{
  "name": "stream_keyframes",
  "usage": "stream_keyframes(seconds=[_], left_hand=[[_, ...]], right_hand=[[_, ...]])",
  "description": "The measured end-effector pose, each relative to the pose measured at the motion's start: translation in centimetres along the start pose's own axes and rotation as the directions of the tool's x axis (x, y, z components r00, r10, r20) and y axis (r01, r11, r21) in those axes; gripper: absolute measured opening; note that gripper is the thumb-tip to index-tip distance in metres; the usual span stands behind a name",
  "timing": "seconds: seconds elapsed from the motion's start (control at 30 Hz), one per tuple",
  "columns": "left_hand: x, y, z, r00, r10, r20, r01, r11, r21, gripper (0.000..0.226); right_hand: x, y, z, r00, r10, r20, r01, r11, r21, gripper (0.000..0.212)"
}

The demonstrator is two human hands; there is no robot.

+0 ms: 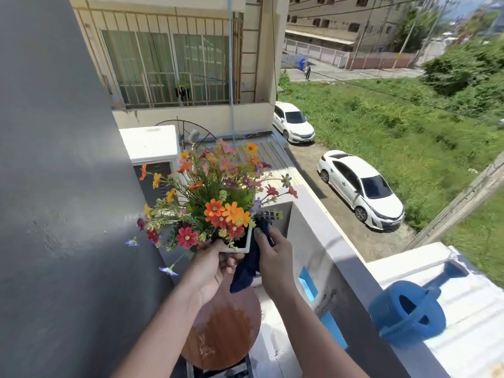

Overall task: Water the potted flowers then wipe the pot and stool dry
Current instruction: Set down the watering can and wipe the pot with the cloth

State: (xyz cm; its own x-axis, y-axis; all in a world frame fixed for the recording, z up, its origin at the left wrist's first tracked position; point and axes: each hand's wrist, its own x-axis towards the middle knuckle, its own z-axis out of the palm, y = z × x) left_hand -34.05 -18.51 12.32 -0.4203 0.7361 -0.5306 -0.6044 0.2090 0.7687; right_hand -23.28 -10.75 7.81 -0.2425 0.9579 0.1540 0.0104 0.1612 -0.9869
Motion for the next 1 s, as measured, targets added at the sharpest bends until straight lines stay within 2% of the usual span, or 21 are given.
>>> stream_keyframes(seconds=[0.17, 0.23, 0.33, 0.43, 0.5, 0.67, 0.87, 0.93, 1.0], left_hand=[[-0.9, 0.0, -0.1, 0.997, -0.059, 0.056, 0.058, 0.998, 0.021, 0.029], [-1.4, 0.2, -0.1, 0.995, -0.063, 0.074, 0.063, 0.998, 0.005, 0.03], [-1.8, 0.6, 0.1, 0.993, -0.062, 0.1, 0.064, 0.998, -0.025, 0.031], [-1.6, 0.7, 0.2, 0.994, -0.043, 0.102, 0.046, 0.998, -0.032, 0.029], [-1.2, 0.7, 0.1, 0.996, -0.029, 0.087, 0.032, 0.999, -0.034, 0.028], [-0.2, 0.2, -0.6, 0.999, -0.018, 0.035, 0.017, 1.0, 0.023, 0.028], [-0.4, 0.2, -0.4, 0.998, -0.025, 0.051, 0.023, 0.999, 0.035, 0.028], [-0.7, 0.2, -0.4, 0.995, -0.037, 0.088, 0.033, 0.998, 0.058, 0.027], [-1.1, 0.2, -0.5, 0.992, -0.045, 0.118, 0.037, 0.997, 0.067, 0.025]], right_hand=[[3.8, -0.4, -0.6, 0.995, 0.032, -0.092, -0.04, 0.995, -0.087, 0.034], [4.7, -0.5, -0.8, 0.991, 0.043, -0.124, -0.053, 0.995, -0.08, 0.018], [4.8, 0.6, -0.9, 0.984, 0.058, -0.166, -0.08, 0.988, -0.131, 0.017], [3.8, 3.1, -0.3, 0.984, 0.068, -0.163, -0.105, 0.967, -0.231, 0.039], [2.4, 3.5, 0.0, 0.99, 0.064, -0.128, -0.095, 0.963, -0.252, 0.04], [1.0, 2.0, -0.1, 0.998, 0.059, -0.031, -0.063, 0.983, -0.17, 0.035], [4.2, -0.4, -0.3, 0.998, 0.028, -0.056, -0.033, 0.994, -0.106, 0.041], [5.7, -0.8, -0.4, 0.994, 0.072, -0.082, -0.081, 0.989, -0.12, 0.04], [6.9, -0.2, -1.3, 0.975, 0.203, -0.092, -0.211, 0.973, -0.094, 0.038]])
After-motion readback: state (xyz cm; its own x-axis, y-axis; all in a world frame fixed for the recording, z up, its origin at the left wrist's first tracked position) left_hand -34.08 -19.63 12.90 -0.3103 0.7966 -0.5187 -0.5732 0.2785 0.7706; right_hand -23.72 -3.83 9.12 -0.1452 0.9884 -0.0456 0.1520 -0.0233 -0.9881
